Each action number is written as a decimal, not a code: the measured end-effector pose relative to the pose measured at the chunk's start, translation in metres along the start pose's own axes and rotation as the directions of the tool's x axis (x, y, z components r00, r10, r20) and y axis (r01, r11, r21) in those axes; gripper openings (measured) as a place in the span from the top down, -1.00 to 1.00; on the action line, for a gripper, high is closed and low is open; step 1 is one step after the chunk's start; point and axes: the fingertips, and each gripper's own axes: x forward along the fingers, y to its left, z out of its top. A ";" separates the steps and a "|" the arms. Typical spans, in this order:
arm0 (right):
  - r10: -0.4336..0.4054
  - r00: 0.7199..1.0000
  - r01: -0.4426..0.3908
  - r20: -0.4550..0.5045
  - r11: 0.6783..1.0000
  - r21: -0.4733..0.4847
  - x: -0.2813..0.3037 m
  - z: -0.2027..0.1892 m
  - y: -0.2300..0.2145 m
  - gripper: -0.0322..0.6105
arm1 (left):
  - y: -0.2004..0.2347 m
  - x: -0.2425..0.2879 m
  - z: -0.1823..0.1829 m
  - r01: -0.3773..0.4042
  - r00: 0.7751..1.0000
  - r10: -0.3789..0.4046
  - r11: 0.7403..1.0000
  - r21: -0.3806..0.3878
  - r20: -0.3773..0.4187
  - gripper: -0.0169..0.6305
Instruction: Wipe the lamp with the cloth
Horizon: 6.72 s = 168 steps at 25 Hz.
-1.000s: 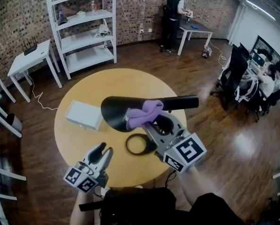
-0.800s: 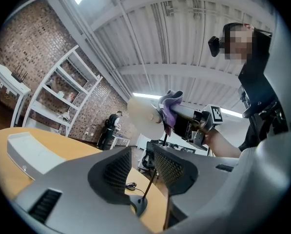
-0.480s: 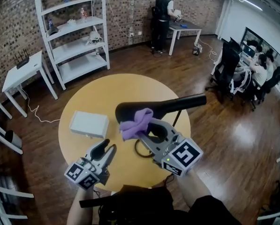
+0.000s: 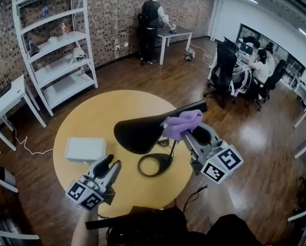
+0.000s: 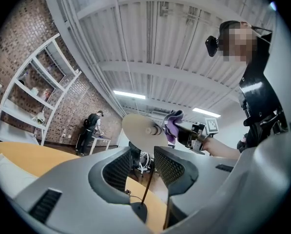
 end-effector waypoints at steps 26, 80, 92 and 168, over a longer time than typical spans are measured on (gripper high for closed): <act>-0.167 0.979 0.146 0.115 0.973 0.178 -0.006 -0.045 -0.037 0.61 | -0.004 -0.013 -0.033 -0.095 0.995 0.092 0.993 -0.064 -0.046 0.55; -0.021 0.991 0.045 -0.132 0.982 0.185 0.043 -0.127 0.012 0.61 | 0.004 0.009 -0.046 0.015 0.994 -0.025 0.995 -0.095 -0.102 0.55; 0.005 0.909 -0.024 -0.417 0.999 -0.041 0.032 -0.180 0.029 0.61 | -0.008 0.017 -0.053 0.035 0.992 -0.047 0.994 -0.099 -0.121 0.54; -0.273 0.550 0.385 -0.789 0.921 -0.050 -0.043 -0.444 -0.064 0.59 | 0.012 0.020 -0.104 -0.109 0.973 0.079 0.985 -0.132 -0.217 0.54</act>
